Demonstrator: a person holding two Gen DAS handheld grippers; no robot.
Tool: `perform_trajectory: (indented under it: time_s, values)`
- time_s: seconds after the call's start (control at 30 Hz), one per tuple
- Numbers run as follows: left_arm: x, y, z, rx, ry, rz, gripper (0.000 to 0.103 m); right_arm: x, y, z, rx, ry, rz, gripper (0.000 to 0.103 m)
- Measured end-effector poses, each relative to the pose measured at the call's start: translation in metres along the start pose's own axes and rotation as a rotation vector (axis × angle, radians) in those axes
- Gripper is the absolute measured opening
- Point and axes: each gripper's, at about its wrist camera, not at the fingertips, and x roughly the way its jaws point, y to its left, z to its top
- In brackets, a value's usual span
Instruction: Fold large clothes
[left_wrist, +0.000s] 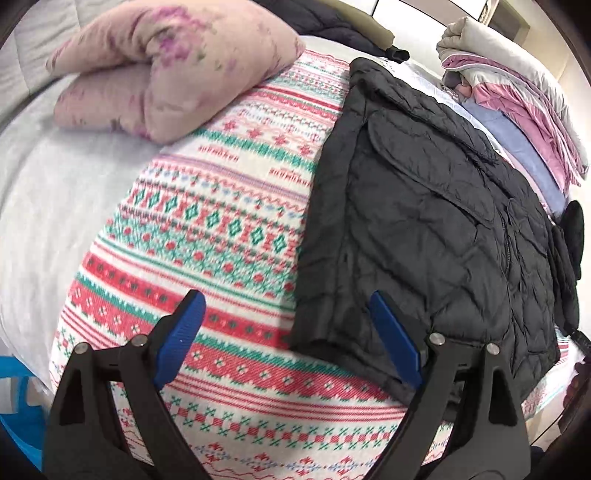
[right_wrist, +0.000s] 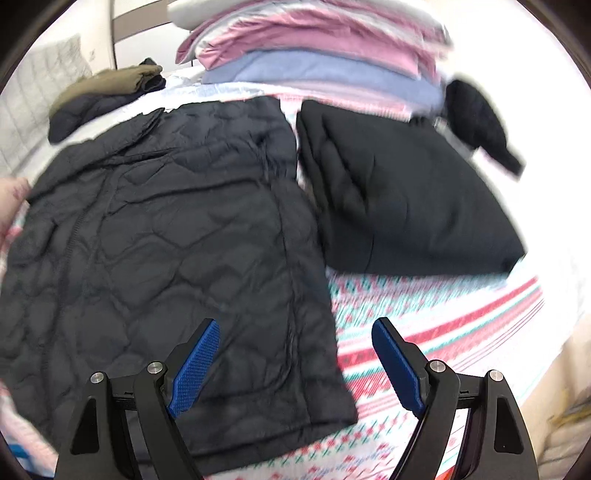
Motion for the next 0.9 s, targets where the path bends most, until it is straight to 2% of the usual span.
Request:
perform_trajectory:
  time_s: [0.13,0.23,0.33,0.43,0.47,0.6,0.8,0.87,0.9]
  values:
    - [-0.001,0.007,-0.001,-0.036,0.002,-0.046,0.090,0.016,-0.040,-0.013,0.205,0.124,0.231,0.086]
    - [-0.001,0.006,-0.002,-0.062,0.005,-0.103,0.090,0.028,-0.062,-0.023,0.322,0.179,0.260,0.085]
    - [0.001,-0.001,-0.002,-0.061,0.004,-0.122,0.090,0.035,-0.077,-0.029,0.374,0.186,0.291,0.084]
    - [0.004,-0.012,-0.004,-0.040,0.007,-0.131,0.090,0.049,-0.079,-0.037,0.397,0.236,0.384,0.069]
    - [0.007,-0.016,-0.005,-0.031,0.017,-0.137,0.090,0.052,-0.078,-0.039,0.397,0.251,0.395,0.061]
    - [0.016,-0.025,-0.007,-0.017,0.037,-0.127,0.089,0.053,-0.074,-0.042,0.384,0.240,0.384,0.047]
    - [0.026,-0.030,-0.010,-0.005,0.055,-0.098,0.053,0.061,-0.062,-0.041,0.373,0.236,0.387,0.028]
    - [0.025,-0.034,-0.010,0.007,0.056,-0.117,0.032,0.059,-0.055,-0.038,0.348,0.223,0.362,0.022]
    - [0.025,-0.035,-0.011,0.010,0.054,-0.119,0.029,0.058,-0.047,-0.037,0.327,0.210,0.338,0.018]
